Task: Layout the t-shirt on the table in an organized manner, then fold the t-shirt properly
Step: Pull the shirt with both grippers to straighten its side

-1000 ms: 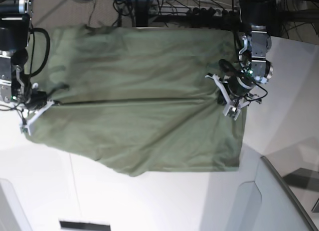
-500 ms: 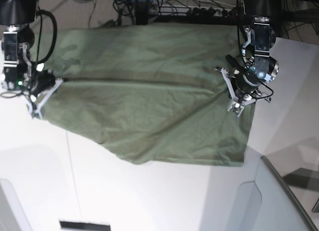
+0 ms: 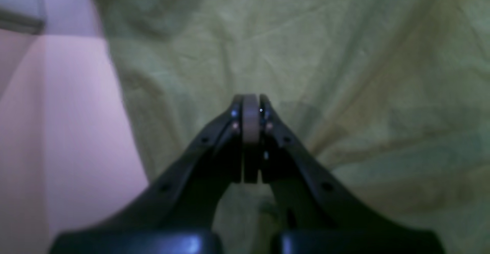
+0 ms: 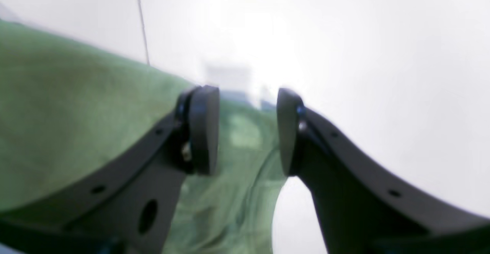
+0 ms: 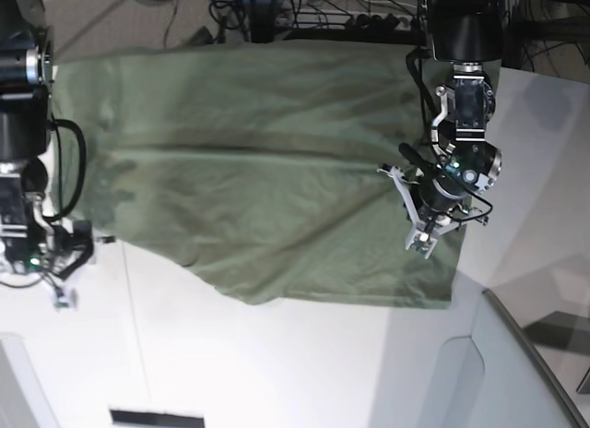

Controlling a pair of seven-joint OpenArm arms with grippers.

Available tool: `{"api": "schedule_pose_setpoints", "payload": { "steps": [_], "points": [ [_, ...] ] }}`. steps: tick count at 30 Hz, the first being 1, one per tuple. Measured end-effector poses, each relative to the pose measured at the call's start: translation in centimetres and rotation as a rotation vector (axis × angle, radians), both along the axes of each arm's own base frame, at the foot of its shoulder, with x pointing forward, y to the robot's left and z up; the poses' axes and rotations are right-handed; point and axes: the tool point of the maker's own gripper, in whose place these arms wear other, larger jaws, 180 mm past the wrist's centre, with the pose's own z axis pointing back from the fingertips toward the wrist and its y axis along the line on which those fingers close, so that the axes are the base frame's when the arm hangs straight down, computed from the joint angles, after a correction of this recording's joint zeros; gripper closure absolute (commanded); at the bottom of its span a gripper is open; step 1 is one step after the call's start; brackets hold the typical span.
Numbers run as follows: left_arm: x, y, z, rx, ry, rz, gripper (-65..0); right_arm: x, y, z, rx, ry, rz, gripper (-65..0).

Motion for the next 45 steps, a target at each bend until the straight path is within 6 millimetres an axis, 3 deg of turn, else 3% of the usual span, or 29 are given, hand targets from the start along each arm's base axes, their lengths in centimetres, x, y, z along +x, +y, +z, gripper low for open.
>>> {"api": "schedule_pose_setpoints", "payload": {
  "steps": [5,8,13,23,24,28,30,34,39,42,45],
  "points": [
    [-0.5,0.2,-0.6,0.001,0.018,0.002,0.0,-1.0,3.0,-2.0,-0.017,0.067,0.095,-30.3],
    [-0.7,0.5,-0.7,-0.009,0.016,0.018,0.0,-1.2,2.8,-2.1,-0.025,0.075,0.096,-30.5],
    [-1.4,2.9,-0.7,0.011,0.025,0.079,0.0,-1.4,3.0,-2.3,-0.032,0.080,0.096,-29.7],
    [-1.5,2.3,-0.9,-0.001,0.025,0.069,0.0,-2.0,2.8,-2.1,-0.039,0.129,0.084,-31.4],
    [-1.5,2.3,-0.9,-0.001,0.025,0.069,0.0,-1.9,3.0,-1.8,-0.040,0.123,0.088,-33.6],
    [-1.3,2.1,-0.8,-0.003,0.023,0.064,0.0,-0.6,3.9,0.5,-0.043,0.065,0.109,-55.7],
    [-1.4,2.2,-0.8,-0.002,0.023,0.067,0.0,-0.3,4.4,1.4,-0.041,0.021,0.125,-60.2],
    [-1.5,2.3,-0.9,-0.003,0.026,0.069,0.0,-1.3,4.5,0.2,0.002,0.033,0.085,-56.9],
    [-2.0,2.3,-1.8,-0.009,0.052,0.072,0.0,-2.7,3.9,-3.6,0.043,0.058,0.042,-51.0],
    [-2.2,2.2,-2.1,-0.011,0.060,0.073,0.0,-2.8,3.8,-4.2,0.062,0.057,0.036,-36.3],
    [-2.0,2.1,-2.0,-0.010,0.058,0.069,0.0,-2.6,3.7,-4.1,0.055,0.051,0.037,-13.2]
  ]
}}
